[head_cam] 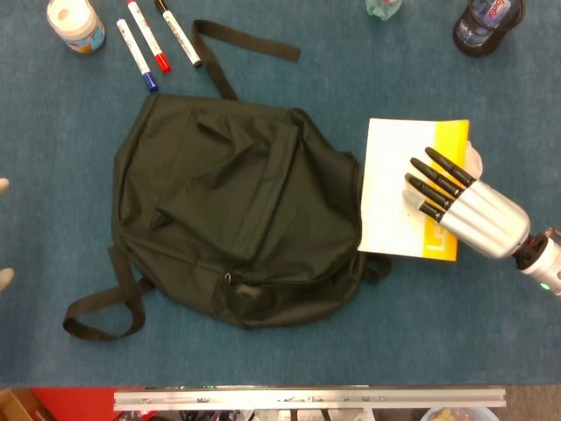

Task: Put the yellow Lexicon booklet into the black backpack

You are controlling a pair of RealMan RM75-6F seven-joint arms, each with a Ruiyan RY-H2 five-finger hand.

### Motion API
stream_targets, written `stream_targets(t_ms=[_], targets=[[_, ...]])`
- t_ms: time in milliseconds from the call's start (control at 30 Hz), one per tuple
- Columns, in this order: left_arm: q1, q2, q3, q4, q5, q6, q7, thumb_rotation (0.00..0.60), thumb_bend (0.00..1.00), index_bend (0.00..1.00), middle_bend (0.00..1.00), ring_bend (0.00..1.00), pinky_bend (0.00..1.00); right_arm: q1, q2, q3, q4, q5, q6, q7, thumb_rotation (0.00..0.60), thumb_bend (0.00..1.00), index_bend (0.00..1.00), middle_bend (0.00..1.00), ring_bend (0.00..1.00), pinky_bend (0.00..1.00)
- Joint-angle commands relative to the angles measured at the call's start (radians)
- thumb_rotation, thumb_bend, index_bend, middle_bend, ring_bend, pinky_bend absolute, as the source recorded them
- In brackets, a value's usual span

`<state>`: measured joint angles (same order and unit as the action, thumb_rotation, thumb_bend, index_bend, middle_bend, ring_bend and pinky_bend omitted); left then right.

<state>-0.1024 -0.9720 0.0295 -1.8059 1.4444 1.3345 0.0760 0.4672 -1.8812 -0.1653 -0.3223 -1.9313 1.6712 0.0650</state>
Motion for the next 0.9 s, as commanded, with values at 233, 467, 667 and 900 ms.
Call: stream_targets(t_ms=[233, 467, 667, 900], targets=[[-0.001, 0.002, 0.002, -0.001, -0.006, -0.006, 0.004, 0.600, 0.10, 0.12, 0.12, 0.11, 0.08, 0.016, 0.009, 0.014, -0.042, 0.030, 0.013, 0.011, 0.600, 0.39, 0.48, 0.38, 0.13, 0.07], [-0.005, 0.005, 0.000, -0.007, -0.015, -0.013, 0.014, 0.600, 0.10, 0.12, 0.12, 0.11, 0.08, 0.034, 0.024, 0.039, -0.094, 0.059, 0.027, 0.004, 0.600, 0.32, 0.57, 0.49, 0.24, 0.17], [-0.018, 0.010, -0.007, -0.007, -0.021, -0.024, 0.023, 0.600, 0.10, 0.12, 0.12, 0.11, 0.08, 0.065, 0.033, 0.080, -0.133, 0.091, 0.043, -0.009, 0.600, 0.32, 0.71, 0.64, 0.40, 0.28], [-0.069, 0.040, -0.013, -0.008, 0.003, -0.089, 0.014, 0.600, 0.10, 0.12, 0.12, 0.11, 0.08, 0.095, 0.072, 0.133, -0.188, 0.127, 0.077, -0.027, 0.600, 0.32, 0.77, 0.74, 0.52, 0.39]])
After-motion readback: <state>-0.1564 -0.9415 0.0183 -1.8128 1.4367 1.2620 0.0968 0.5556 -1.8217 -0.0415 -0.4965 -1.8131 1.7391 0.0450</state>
